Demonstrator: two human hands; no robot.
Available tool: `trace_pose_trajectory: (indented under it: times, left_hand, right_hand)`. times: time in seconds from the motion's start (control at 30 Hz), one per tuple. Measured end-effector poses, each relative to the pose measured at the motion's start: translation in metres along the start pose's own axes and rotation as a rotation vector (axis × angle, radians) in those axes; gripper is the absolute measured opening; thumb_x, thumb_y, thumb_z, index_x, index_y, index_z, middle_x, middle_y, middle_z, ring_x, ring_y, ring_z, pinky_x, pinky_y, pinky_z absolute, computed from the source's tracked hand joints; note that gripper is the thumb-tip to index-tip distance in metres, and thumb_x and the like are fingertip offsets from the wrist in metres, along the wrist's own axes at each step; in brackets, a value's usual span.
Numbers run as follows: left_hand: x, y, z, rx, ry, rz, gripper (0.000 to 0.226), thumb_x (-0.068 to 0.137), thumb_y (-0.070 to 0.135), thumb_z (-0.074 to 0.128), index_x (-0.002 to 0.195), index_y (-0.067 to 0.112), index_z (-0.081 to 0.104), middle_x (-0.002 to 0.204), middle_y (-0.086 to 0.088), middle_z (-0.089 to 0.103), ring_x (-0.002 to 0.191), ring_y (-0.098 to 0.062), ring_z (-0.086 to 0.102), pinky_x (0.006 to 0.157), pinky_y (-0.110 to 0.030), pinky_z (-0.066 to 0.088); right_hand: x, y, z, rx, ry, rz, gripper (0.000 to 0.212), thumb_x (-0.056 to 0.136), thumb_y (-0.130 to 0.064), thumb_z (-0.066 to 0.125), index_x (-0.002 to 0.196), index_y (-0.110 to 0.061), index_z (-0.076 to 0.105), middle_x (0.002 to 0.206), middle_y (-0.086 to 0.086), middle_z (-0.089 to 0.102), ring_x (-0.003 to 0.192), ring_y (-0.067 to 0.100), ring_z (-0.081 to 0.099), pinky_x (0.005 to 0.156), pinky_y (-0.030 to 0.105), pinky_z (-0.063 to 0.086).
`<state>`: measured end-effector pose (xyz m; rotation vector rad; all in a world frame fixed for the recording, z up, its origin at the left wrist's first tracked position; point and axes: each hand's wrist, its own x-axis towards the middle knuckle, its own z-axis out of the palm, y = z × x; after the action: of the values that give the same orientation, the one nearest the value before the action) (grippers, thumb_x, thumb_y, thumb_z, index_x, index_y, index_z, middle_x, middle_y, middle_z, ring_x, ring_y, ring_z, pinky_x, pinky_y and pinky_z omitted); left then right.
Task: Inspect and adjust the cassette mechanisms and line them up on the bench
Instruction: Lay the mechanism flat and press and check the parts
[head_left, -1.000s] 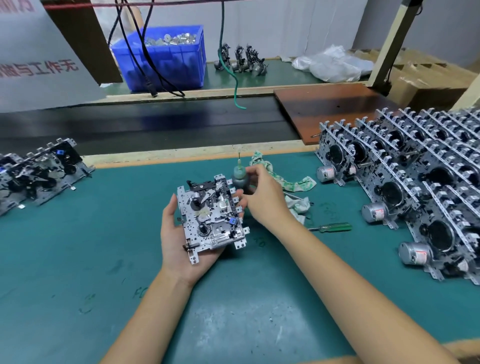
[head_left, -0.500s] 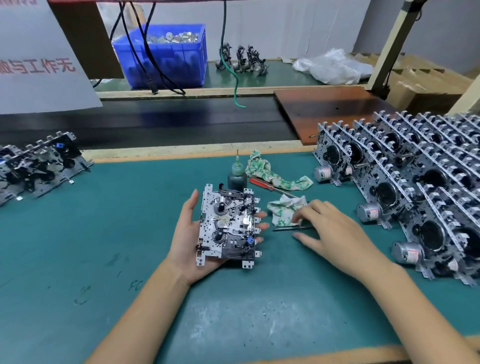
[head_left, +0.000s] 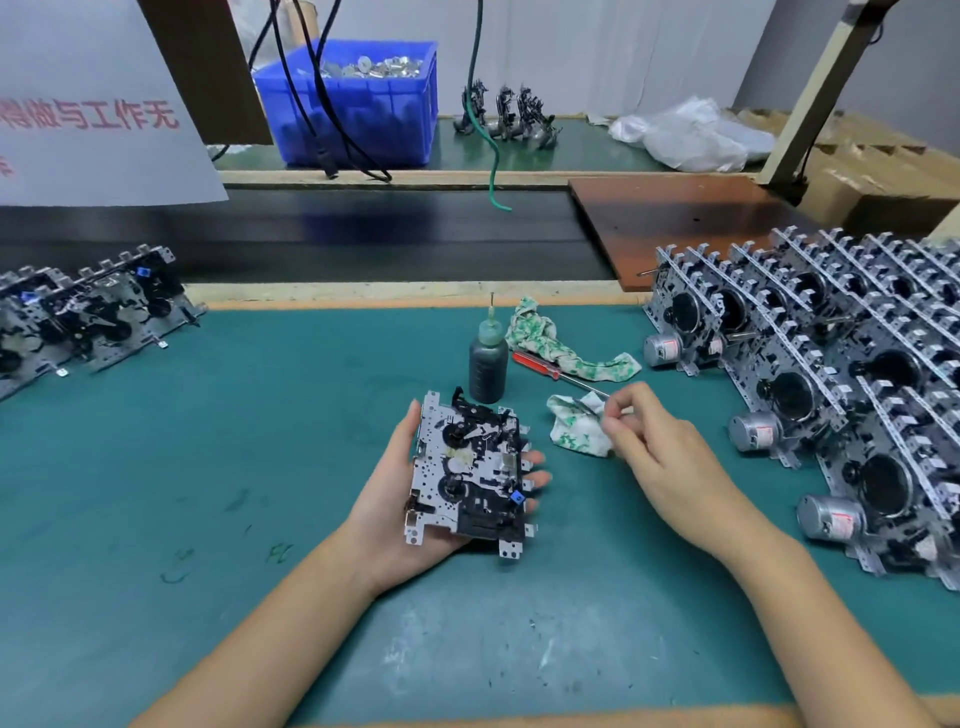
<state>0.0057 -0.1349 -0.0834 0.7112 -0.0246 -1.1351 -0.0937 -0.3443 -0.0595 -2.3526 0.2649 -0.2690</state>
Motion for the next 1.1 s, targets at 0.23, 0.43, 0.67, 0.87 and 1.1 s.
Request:
trace_pose_trajectory:
  times: [0.23, 0.43, 0.67, 0.87, 1.1]
  left_hand:
    - [0.003, 0.0, -0.008, 0.029, -0.023, -0.019, 0.069, 0.086, 0.062, 0.037, 0.115, 0.009, 0.069, 0.129, -0.015, 0.06, 0.115, -0.028, 0.061, 0.095, -0.04, 0.051]
    - [0.004, -0.001, -0.007, 0.008, -0.007, -0.026, 0.071, 0.088, 0.062, 0.035, 0.118, 0.007, 0.067, 0.131, -0.018, 0.058, 0.119, -0.029, 0.058, 0.1, -0.042, 0.047]
    - [0.003, -0.001, -0.002, 0.041, 0.044, -0.025, 0.073, 0.086, 0.063, 0.039, 0.123, 0.004, 0.062, 0.129, -0.022, 0.057, 0.113, -0.03, 0.06, 0.102, -0.043, 0.044]
    - [0.004, 0.001, 0.003, 0.069, 0.106, -0.039, 0.073, 0.089, 0.063, 0.034, 0.122, 0.003, 0.061, 0.128, -0.024, 0.058, 0.109, -0.032, 0.062, 0.094, -0.042, 0.05]
    - [0.005, -0.002, 0.002, 0.105, 0.153, -0.01, 0.066, 0.09, 0.061, 0.036, 0.11, 0.009, 0.072, 0.119, -0.021, 0.064, 0.106, -0.031, 0.065, 0.088, -0.039, 0.055]
  right_hand:
    - [0.004, -0.035, 0.023, 0.64, -0.65, 0.266, 0.038, 0.1, -0.026, 0.039, 0.065, -0.017, 0.047, 0.043, -0.006, 0.025, 0.036, 0.005, 0.016, 0.035, 0.014, 0.015]
    - [0.003, -0.029, 0.022, 0.684, -0.561, 0.275, 0.044, 0.098, -0.028, 0.044, 0.057, -0.017, 0.055, 0.037, -0.003, 0.035, 0.035, 0.008, 0.017, 0.038, 0.013, 0.015]
    - [0.001, -0.03, 0.026, 0.618, -0.644, 0.299, 0.044, 0.098, -0.031, 0.042, 0.061, -0.013, 0.059, 0.038, 0.0, 0.043, 0.031, 0.008, 0.022, 0.036, 0.013, 0.018]
    - [-0.001, -0.032, 0.025, 0.642, -0.686, 0.328, 0.045, 0.1, -0.027, 0.039, 0.063, -0.008, 0.054, 0.035, 0.0, 0.04, 0.029, 0.008, 0.025, 0.033, 0.017, 0.026]
    - [-0.001, -0.036, 0.022, 0.523, -0.749, 0.386, 0.052, 0.101, -0.033, 0.034, 0.057, -0.01, 0.047, 0.033, -0.003, 0.041, 0.028, 0.009, 0.034, 0.037, 0.02, 0.038]
